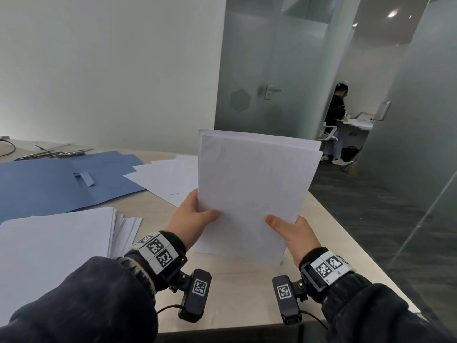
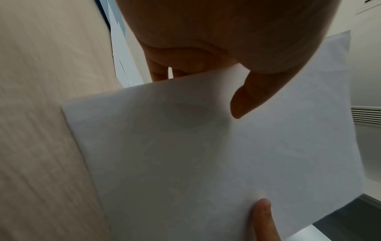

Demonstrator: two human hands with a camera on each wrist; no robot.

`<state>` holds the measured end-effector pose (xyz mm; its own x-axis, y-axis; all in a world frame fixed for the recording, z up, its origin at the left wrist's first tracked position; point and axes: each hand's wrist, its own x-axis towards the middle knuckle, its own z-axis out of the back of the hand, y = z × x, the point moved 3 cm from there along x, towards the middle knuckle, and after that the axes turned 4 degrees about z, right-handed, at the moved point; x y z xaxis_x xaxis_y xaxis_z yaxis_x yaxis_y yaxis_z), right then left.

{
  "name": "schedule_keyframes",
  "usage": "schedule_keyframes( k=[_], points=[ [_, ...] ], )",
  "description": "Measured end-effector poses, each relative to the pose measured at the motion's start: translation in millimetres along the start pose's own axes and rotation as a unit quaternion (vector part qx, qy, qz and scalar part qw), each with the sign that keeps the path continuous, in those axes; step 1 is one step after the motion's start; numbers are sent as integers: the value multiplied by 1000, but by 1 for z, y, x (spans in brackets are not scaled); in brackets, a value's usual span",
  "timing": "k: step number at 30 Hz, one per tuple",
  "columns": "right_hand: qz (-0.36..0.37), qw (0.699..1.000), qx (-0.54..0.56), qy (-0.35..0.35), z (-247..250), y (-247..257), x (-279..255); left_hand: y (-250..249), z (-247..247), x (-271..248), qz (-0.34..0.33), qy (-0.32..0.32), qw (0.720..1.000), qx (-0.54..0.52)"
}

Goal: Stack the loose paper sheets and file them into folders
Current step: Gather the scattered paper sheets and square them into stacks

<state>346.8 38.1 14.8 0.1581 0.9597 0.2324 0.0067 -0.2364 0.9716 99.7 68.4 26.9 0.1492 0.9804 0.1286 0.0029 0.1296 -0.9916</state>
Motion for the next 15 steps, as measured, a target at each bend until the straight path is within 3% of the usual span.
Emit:
schedule_keyframes(
  k=[7,15],
  points=[
    [69,996,26,-42,0,22,3,-9,-3,-3,-19,-3,1000,-16],
    [58,997,-26,-35,-9,15,1,-3,5,-2,26,-35,999,-16]
  ],
)
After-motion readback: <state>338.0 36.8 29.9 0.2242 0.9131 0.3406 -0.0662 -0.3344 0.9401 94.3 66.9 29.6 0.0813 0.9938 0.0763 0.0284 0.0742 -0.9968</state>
